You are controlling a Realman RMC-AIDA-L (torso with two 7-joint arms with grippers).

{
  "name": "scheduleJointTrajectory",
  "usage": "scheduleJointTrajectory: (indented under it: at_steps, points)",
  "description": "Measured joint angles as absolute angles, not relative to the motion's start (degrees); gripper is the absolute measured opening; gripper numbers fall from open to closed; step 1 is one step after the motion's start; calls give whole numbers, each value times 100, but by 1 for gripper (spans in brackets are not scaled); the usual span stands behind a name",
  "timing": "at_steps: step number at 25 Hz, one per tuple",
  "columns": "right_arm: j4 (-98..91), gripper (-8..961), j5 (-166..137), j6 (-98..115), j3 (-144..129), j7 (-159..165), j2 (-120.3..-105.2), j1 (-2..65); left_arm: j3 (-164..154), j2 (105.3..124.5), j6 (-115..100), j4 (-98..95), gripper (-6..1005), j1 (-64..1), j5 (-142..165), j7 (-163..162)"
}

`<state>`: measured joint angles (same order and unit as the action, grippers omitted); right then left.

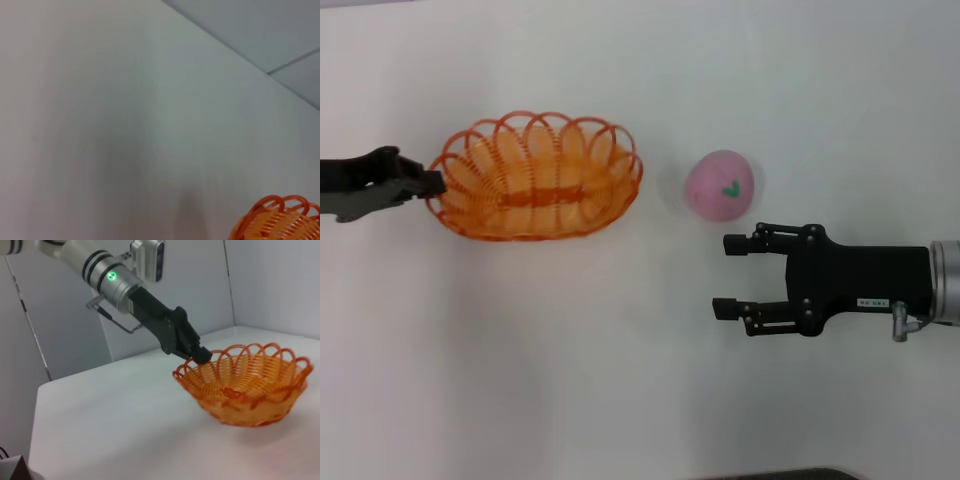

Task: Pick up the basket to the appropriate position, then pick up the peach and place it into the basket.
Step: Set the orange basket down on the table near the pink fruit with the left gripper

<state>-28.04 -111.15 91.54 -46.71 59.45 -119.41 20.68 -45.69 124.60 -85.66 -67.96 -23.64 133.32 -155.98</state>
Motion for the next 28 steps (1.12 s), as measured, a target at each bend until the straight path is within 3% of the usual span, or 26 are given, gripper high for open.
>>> scheduleJointTrajectory:
  at_steps: [14,28]
  points:
    - [-2803,831,-11132,9139,-4575,5787,-11935,1968,-6321,12463,-7450,-6880,42,-1578,12679,-15984]
    - [-2803,830,-11125,9123,-4579,5774,-11953,1971,-7047,12463,-6810,-7100,43,-1349,12600,-16178]
